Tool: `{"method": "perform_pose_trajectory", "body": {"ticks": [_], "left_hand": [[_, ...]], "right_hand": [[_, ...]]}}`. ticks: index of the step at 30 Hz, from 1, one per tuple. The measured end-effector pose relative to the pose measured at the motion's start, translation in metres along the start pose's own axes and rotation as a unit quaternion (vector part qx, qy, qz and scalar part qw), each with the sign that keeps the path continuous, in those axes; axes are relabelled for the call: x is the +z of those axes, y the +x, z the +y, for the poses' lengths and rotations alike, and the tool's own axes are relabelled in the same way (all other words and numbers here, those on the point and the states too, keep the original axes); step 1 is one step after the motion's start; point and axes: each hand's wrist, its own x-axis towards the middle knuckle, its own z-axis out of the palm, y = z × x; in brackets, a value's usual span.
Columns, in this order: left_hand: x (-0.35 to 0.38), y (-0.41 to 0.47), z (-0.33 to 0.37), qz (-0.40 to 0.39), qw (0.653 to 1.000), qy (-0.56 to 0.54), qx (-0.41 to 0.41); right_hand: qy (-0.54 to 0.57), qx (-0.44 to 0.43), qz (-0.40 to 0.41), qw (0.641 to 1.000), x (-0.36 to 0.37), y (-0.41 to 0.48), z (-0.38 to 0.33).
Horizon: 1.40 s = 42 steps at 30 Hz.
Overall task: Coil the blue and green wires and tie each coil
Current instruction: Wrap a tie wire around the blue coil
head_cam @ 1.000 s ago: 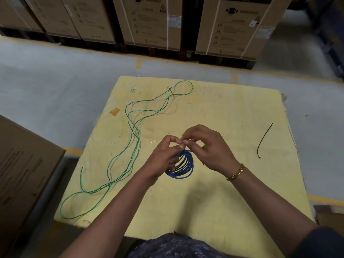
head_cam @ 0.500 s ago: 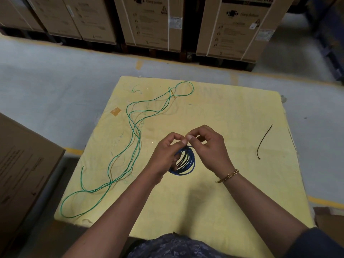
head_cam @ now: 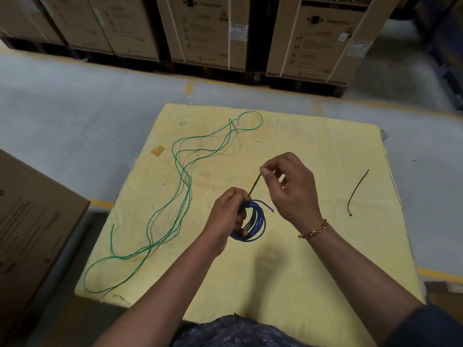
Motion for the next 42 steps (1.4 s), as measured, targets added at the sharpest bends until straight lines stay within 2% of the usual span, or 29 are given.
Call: {"method": "perform_pose_trajectory", "body": {"ticks": [2, 5, 8, 10, 12, 15, 20, 23, 25, 26, 28, 31, 32, 33, 34, 35, 36, 39, 42], "left_hand": [[0.0, -0.001, -0.001, -0.011, 1.0, -0.006, -0.003], [-0.001, -0.004, -0.001, -0.033, 0.999, -0.038, -0.011], [-0.003, -0.005, -0.001, -0.054, 0.997, -0.049, -0.01], [-0.004, -0.006, 0.0, -0.067, 0.996, -0.05, -0.009], [-0.004, -0.005, 0.001, -0.079, 0.995, -0.055, -0.013], [-0.006, -0.004, 0.001, -0.091, 0.995, -0.047, -0.013], [-0.007, 0.002, 0.003, -0.081, 0.99, 0.096, 0.062], [-0.006, 0.005, 0.002, -0.063, 0.982, 0.155, 0.086], [-0.005, 0.005, 0.004, -0.074, 0.991, 0.1, 0.057], [-0.004, 0.005, 0.005, -0.085, 0.995, 0.046, 0.029], [-0.004, 0.004, 0.006, -0.107, 0.989, -0.092, -0.034], [-0.004, 0.007, 0.0, -0.125, 0.959, -0.235, -0.094], [-0.004, 0.01, -0.003, -0.121, 0.952, -0.26, -0.107], [-0.005, 0.014, -0.007, -0.106, 0.948, -0.278, -0.115], [-0.005, 0.018, -0.011, -0.086, 0.945, -0.293, -0.119], [-0.005, 0.022, -0.015, -0.063, 0.944, -0.301, -0.12], [-0.005, 0.025, -0.02, -0.042, 0.946, -0.297, -0.119], [-0.004, 0.033, -0.033, 0.007, 0.975, -0.196, -0.108], [0.0, 0.04, -0.042, 0.02, 0.992, -0.065, -0.11]], "right_hand": [[0.03, 0.03, -0.017, 0.999, -0.002, 0.001, -0.001], [0.153, 0.139, -0.112, 0.972, -0.003, 0.003, 0.003], [0.159, 0.143, -0.214, 0.953, -0.001, -0.002, 0.013], [0.163, 0.145, -0.251, 0.943, 0.002, -0.006, 0.015], [0.152, 0.139, -0.255, 0.945, 0.004, -0.006, 0.016], [0.09, 0.083, -0.235, 0.964, 0.006, -0.004, 0.019], [0.008, -0.03, -0.167, 0.986, 0.006, 0.0, 0.021], [0.014, -0.015, -0.147, 0.989, 0.007, -0.001, 0.023], [0.059, 0.052, -0.161, 0.984, 0.009, -0.005, 0.021], [0.106, 0.107, -0.183, 0.972, 0.008, -0.004, 0.02], [0.224, 0.239, -0.256, 0.909, 0.002, 0.001, 0.022], [0.392, 0.414, -0.354, 0.742, -0.008, -0.002, 0.044], [0.438, 0.441, -0.367, 0.692, -0.009, -0.009, 0.052], [0.468, 0.453, -0.37, 0.663, -0.008, -0.019, 0.058], [0.484, 0.457, -0.363, 0.652, -0.005, -0.029, 0.062], [0.484, 0.462, -0.347, 0.657, -0.002, -0.038, 0.062], [0.468, 0.467, -0.323, 0.677, 0.003, -0.047, 0.06], [0.369, 0.473, -0.251, 0.76, 0.016, -0.06, 0.056], [0.316, 0.494, -0.2, 0.784, 0.017, -0.06, 0.065]]}}
